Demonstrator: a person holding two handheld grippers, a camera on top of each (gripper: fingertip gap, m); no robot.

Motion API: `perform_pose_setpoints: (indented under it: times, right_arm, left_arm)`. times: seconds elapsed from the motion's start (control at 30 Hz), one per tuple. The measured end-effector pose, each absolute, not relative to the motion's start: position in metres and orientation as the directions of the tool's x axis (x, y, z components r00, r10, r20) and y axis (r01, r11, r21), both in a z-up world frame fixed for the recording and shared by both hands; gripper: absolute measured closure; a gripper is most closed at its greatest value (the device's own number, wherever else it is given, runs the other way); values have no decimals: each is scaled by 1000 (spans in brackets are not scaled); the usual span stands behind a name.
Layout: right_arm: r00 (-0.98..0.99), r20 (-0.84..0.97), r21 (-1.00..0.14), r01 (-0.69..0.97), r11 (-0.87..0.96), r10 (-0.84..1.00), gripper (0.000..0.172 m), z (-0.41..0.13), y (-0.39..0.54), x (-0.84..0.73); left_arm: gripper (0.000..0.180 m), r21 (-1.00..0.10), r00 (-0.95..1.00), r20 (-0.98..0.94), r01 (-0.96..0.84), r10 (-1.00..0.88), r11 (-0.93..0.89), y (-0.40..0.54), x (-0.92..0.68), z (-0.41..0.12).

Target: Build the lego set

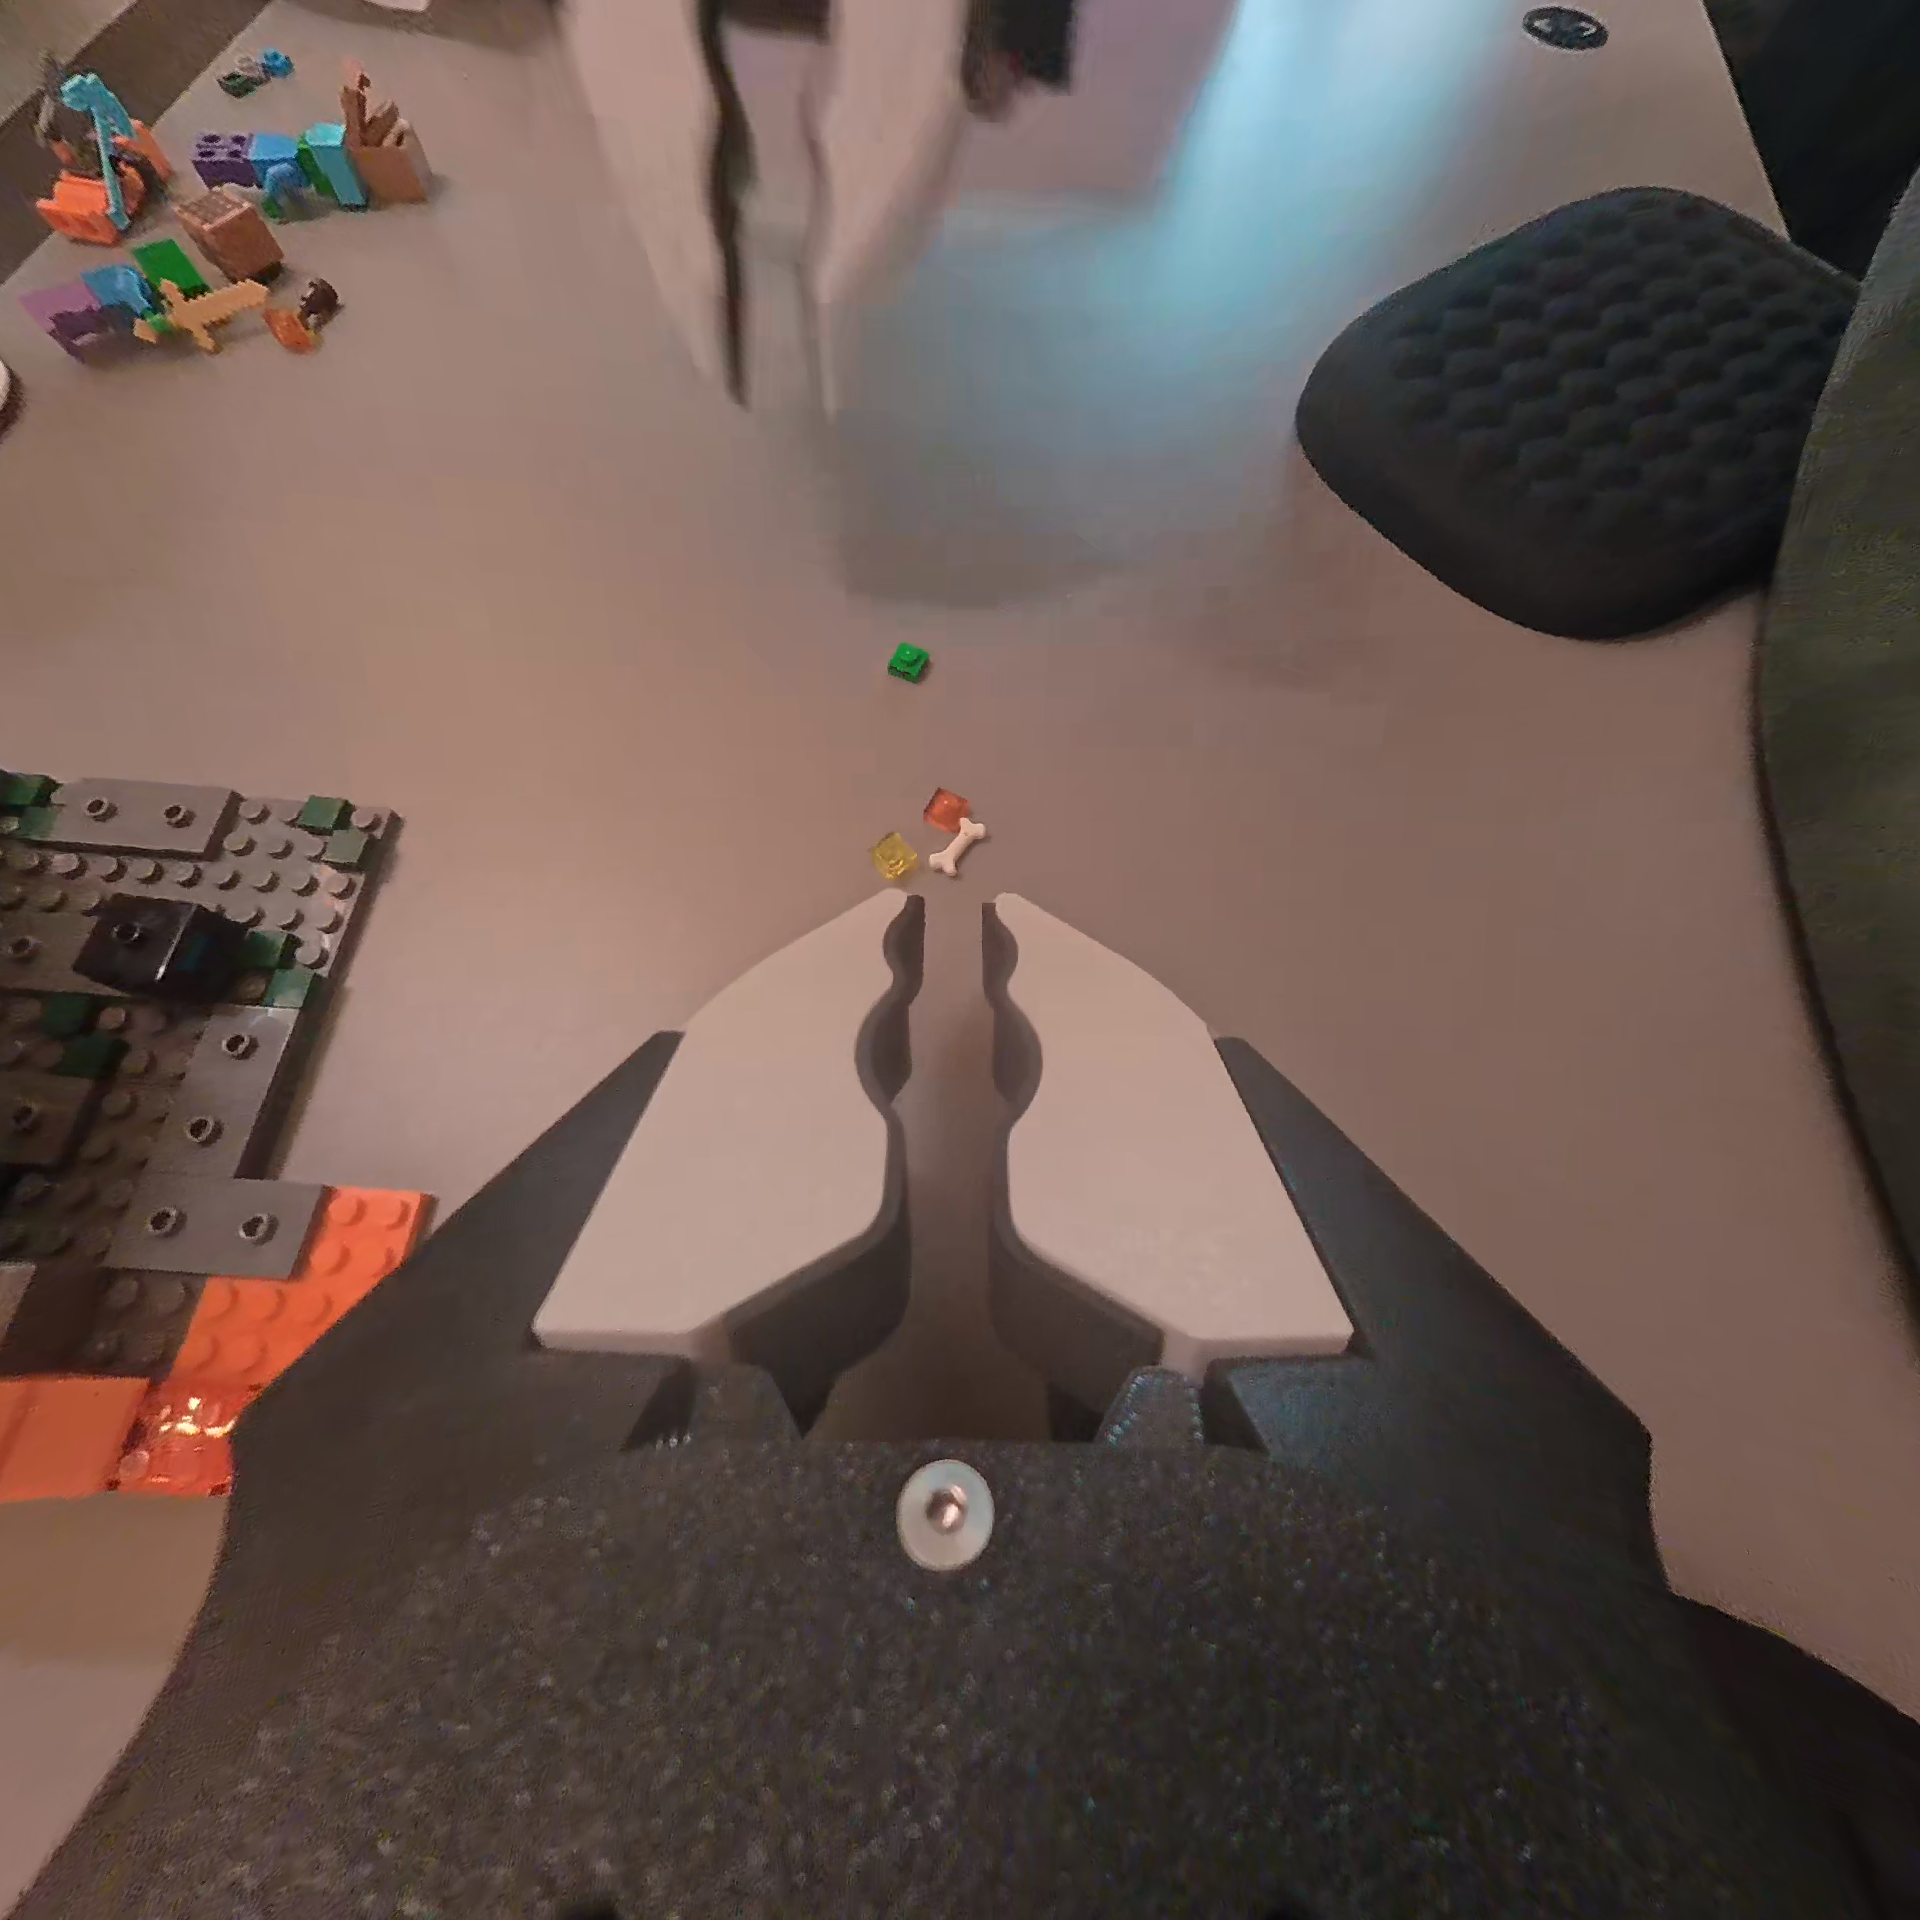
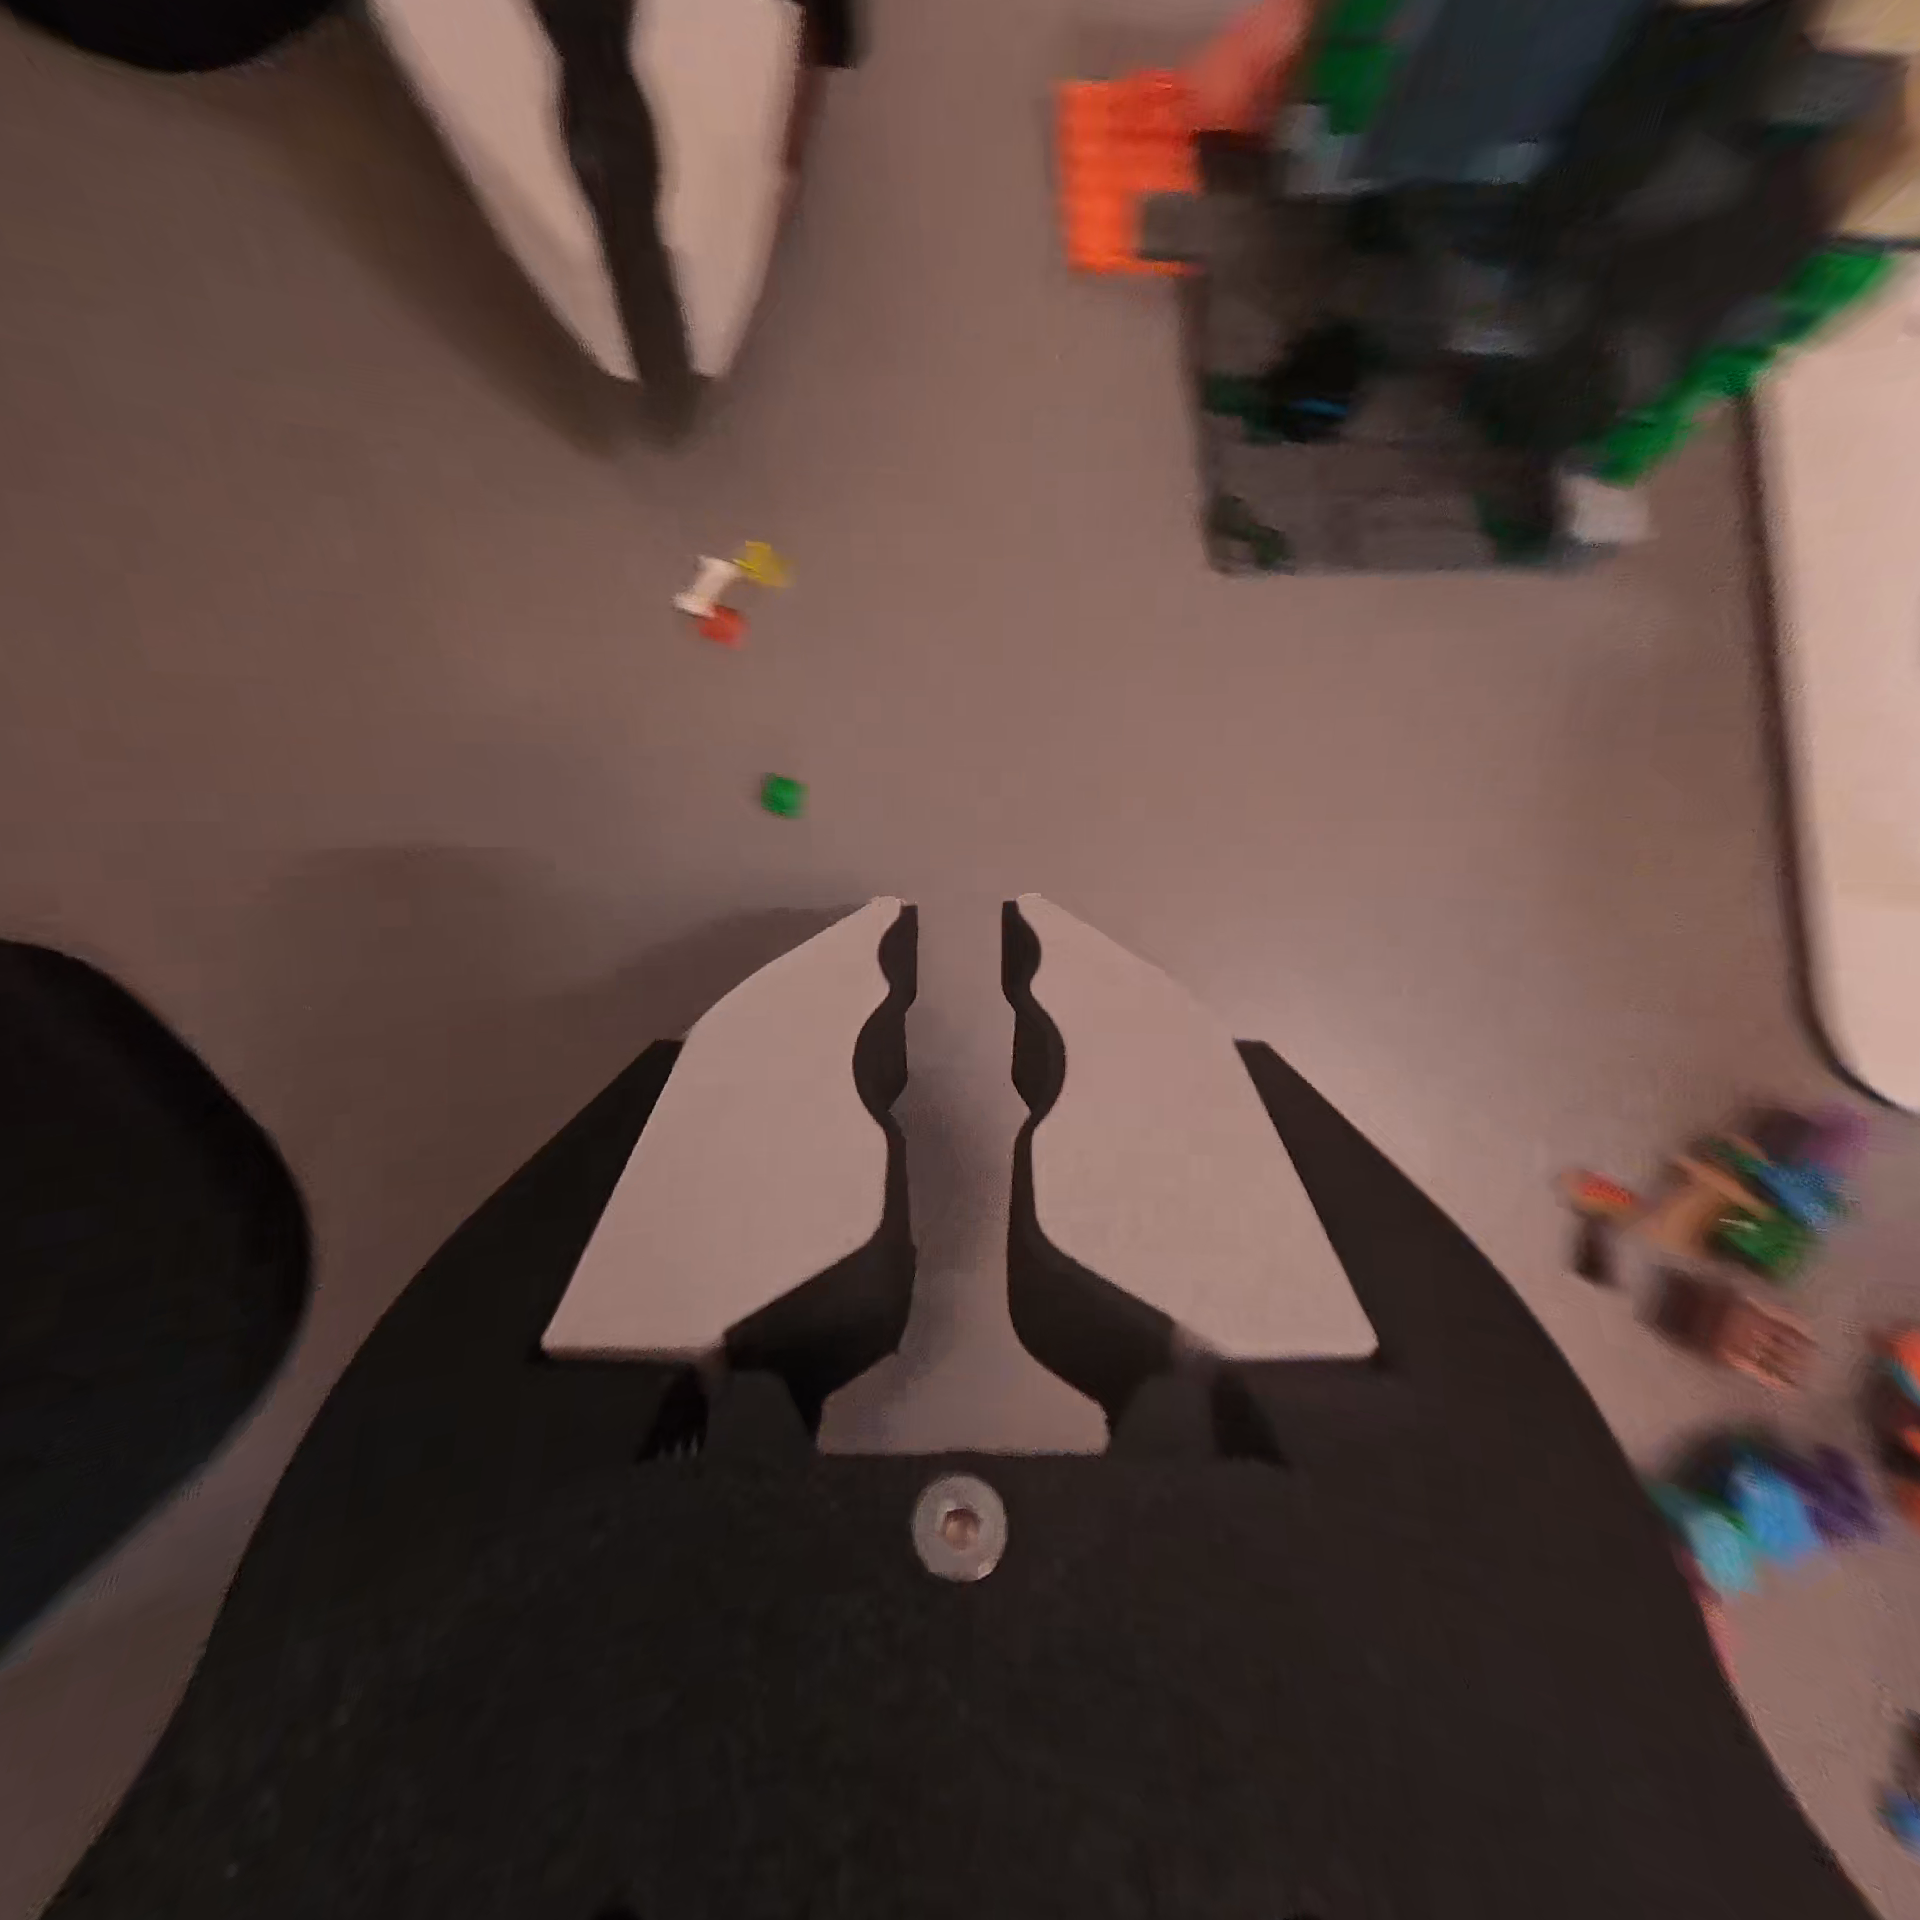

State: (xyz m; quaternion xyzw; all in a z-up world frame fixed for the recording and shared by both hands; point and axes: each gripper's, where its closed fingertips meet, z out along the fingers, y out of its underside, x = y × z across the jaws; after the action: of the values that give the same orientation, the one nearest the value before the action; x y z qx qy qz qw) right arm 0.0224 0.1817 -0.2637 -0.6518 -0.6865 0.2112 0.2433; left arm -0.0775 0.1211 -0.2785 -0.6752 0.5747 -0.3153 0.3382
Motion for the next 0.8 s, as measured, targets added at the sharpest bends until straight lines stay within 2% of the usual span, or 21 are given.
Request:
perform_pose_setpoints:
  times: [0.27, 0.8]
  right_arm:
    - [-25, -21, -583, 812, 8, 999, 158, -302, 137, -7]
    - [43, -38, -582, 811, -57, 998, 159, -304, 145, -10]
  left_arm:
    - [171, -825, 147, 14, -557, -989, -94, 122, -78, -275]
    - [171, -821, 139, 11, -564, -990, -88, 120, -76, -276]
